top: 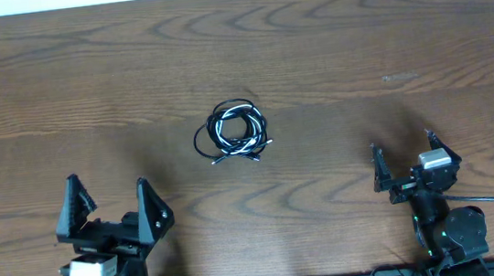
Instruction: Untangle cables
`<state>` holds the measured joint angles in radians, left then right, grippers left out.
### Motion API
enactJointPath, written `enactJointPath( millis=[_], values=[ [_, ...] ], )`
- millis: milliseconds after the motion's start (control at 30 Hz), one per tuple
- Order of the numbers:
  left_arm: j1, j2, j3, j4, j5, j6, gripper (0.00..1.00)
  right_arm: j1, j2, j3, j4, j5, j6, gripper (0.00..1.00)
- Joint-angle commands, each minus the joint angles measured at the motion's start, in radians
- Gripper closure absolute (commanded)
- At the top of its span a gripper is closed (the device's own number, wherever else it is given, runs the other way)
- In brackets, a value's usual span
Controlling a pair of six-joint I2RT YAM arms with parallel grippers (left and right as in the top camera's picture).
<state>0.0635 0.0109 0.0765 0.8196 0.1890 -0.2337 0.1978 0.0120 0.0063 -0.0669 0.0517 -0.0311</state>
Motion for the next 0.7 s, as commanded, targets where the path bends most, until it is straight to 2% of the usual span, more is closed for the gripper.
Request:
enactJointPath(
  millis=[0, 667],
  values=[
    [-0.003, -0.006, 0.027, -0.034, 0.028, -0.016, 0.02, 0.007, -0.005, -0.001, -0.004, -0.003, -0.008, 0.01],
    [-0.003, -0.006, 0.027, -0.048, 0.027, -0.015, 0.02, 0.007, -0.005, -0.001, -0.005, -0.003, -0.008, 0.01]
  ],
)
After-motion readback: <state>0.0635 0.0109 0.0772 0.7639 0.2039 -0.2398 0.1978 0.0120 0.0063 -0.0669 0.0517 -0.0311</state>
